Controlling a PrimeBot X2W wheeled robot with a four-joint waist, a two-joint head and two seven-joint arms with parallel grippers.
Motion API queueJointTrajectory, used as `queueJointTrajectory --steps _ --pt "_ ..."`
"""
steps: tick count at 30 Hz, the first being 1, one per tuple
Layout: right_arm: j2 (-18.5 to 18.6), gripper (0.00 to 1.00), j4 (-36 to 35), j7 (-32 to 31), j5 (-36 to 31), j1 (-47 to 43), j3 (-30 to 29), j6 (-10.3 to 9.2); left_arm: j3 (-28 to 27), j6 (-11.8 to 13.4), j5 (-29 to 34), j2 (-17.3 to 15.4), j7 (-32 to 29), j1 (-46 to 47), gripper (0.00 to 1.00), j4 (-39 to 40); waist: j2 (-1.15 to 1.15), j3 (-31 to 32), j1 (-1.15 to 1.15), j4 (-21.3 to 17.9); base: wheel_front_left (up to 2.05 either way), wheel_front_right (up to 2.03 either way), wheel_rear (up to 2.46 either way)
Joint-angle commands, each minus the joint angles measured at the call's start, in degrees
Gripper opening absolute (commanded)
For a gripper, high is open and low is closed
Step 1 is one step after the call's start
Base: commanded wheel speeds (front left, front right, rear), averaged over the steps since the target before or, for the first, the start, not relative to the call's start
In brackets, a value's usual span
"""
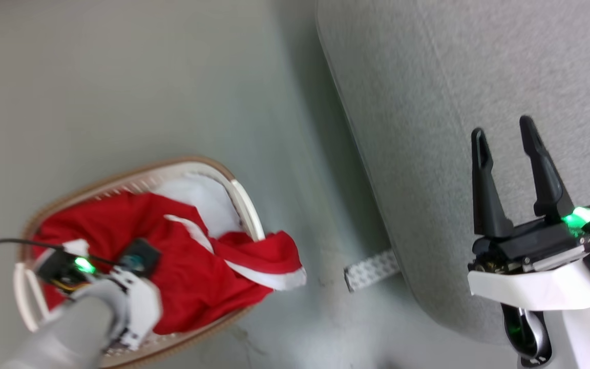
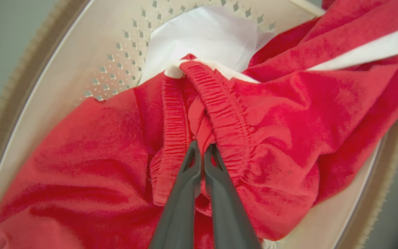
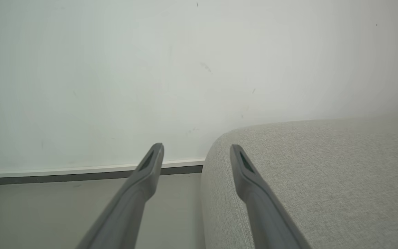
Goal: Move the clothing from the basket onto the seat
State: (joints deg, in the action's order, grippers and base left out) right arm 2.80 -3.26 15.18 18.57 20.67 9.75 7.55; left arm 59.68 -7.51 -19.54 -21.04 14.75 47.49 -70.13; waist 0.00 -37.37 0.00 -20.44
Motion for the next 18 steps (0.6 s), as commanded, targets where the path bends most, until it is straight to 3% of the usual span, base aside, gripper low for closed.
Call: queueJointTrajectory --steps 1,9,18 --pt "0.2 1.0 0.7 0.0 -0.7 -1.2 -0.3 -0.12 -0.3 0.5 -0.8 0.7 0.5 -1.5 0.0 1.3 0.0 4.1 0.0 1.9 0.0 0.0 0.0" --pt "0.2 1.0 4.6 0.0 -4.0 -3.7 -1.6 -0.12 -7.0 2.9 -3.1 2.0 0.4 -9.4 0.0 17.0 0.0 14.8 0.0 6.1 0.0 0.0 0.0" --pt "0.2 1.0 8.7 0.0 -5.7 -7.1 -2.3 -0.12 -17.5 3.1 -2.1 4.2 0.4 -20.4 0.0 31.3 0.0 25.1 0.0 12.0 0.0 0.0 0.0"
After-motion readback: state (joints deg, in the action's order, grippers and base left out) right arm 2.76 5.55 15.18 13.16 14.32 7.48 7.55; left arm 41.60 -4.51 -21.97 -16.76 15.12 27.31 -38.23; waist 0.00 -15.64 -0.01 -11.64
